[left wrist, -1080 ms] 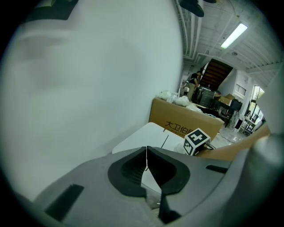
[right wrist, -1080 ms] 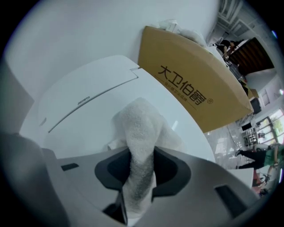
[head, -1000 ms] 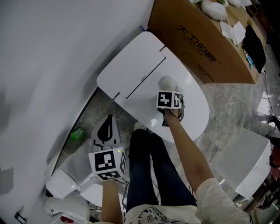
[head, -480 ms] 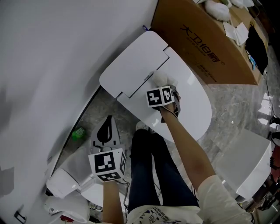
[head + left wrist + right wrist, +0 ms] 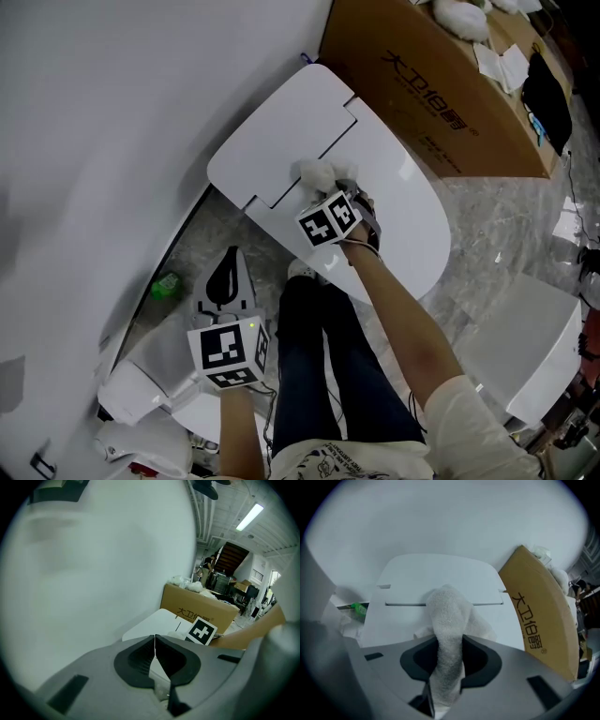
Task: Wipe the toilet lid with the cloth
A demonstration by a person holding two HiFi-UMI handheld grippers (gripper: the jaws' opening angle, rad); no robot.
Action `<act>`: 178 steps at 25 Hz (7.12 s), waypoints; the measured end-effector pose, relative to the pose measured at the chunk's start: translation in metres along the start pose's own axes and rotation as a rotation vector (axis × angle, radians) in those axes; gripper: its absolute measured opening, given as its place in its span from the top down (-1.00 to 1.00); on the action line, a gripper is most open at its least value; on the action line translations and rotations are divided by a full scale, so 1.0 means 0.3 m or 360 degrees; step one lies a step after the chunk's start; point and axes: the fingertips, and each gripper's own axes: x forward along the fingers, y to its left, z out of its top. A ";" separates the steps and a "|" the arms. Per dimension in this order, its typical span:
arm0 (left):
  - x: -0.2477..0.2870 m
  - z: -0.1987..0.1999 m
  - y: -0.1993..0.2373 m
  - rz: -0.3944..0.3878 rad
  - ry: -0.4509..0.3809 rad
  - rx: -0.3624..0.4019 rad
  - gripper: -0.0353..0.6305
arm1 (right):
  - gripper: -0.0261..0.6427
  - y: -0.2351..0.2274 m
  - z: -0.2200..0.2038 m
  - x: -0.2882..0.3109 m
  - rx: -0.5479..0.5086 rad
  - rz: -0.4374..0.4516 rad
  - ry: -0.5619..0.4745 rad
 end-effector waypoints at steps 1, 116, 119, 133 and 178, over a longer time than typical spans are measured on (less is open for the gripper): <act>0.001 -0.002 -0.007 -0.0004 0.0001 0.0002 0.87 | 0.60 0.009 0.000 -0.003 -0.0023 0.0018 -0.0021; -0.173 0.608 -0.667 -0.0383 -0.0361 0.0317 0.87 | 0.60 -0.708 -0.667 -1.082 0.1194 0.0046 -0.0723; -0.253 0.733 -0.672 -0.0381 -0.0475 0.0310 0.87 | 0.60 -0.767 -0.532 -1.235 0.1184 0.0000 -0.0906; -0.606 1.081 -0.603 -0.0262 -0.0846 0.0294 0.87 | 0.60 -0.821 -0.091 -1.762 0.1058 -0.0124 -0.1499; -0.876 1.166 -0.444 -0.0135 -0.1090 0.0238 0.87 | 0.60 -0.693 0.080 -2.032 0.0937 -0.0185 -0.1799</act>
